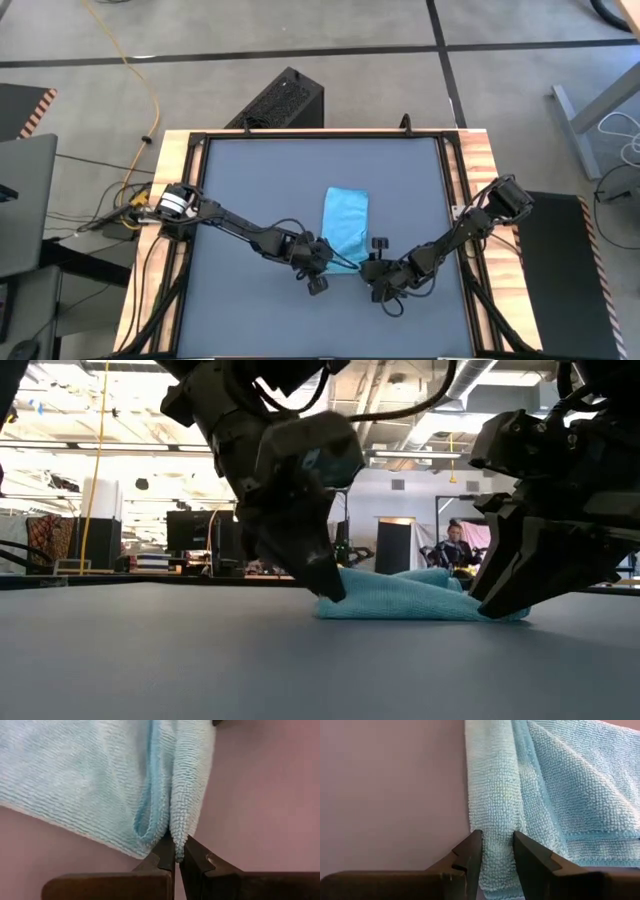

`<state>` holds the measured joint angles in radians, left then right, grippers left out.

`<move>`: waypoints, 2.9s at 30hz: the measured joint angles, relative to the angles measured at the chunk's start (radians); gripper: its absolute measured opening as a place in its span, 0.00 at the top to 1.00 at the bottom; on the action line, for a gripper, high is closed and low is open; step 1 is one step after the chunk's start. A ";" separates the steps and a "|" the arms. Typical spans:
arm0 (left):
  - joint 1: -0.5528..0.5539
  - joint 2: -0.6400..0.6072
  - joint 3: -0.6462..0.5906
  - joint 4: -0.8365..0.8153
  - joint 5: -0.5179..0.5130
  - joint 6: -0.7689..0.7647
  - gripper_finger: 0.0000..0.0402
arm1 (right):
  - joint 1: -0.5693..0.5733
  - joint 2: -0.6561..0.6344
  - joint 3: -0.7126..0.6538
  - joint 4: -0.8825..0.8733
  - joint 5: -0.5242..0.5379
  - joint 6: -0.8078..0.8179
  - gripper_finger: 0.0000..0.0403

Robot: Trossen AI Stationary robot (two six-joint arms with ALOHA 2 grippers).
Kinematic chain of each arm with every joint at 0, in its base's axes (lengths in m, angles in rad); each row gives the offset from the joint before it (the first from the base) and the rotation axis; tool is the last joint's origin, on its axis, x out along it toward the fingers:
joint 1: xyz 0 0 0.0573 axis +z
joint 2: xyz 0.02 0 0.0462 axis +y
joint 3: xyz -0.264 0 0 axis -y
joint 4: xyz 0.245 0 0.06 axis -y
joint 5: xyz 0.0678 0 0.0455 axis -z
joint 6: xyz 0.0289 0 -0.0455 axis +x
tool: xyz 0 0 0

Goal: Roll towel
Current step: Roll the blue microfiber towel

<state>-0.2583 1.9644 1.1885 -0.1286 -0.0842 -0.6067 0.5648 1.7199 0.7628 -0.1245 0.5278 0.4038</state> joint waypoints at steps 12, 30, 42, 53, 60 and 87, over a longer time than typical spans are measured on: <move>-0.010 -0.019 0.070 -0.153 0.011 0.201 0.82 | -0.003 0.001 -0.001 0.000 -0.003 0.041 0.66; -0.125 -0.053 0.244 -0.248 -0.319 0.746 0.38 | -0.005 0.002 -0.001 -0.002 -0.003 0.042 0.66; -0.089 0.063 0.242 -0.128 -0.256 0.922 0.38 | -0.005 0.002 -0.001 -0.002 -0.003 0.042 0.66; -0.094 0.101 0.241 -0.213 -0.219 0.830 0.38 | -0.005 0.002 -0.001 0.002 -0.003 0.042 0.66; -0.085 0.101 0.235 -0.237 -0.267 0.795 0.38 | -0.005 0.002 -0.002 0.004 -0.003 0.042 0.66; -0.104 0.138 0.370 -0.318 -0.354 0.785 0.38 | -0.005 0.003 -0.001 -0.001 -0.003 0.042 0.66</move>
<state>-0.3618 2.1025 1.5586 -0.4466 -0.4380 0.1787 0.5602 1.7226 0.7616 -0.1257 0.5243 0.4458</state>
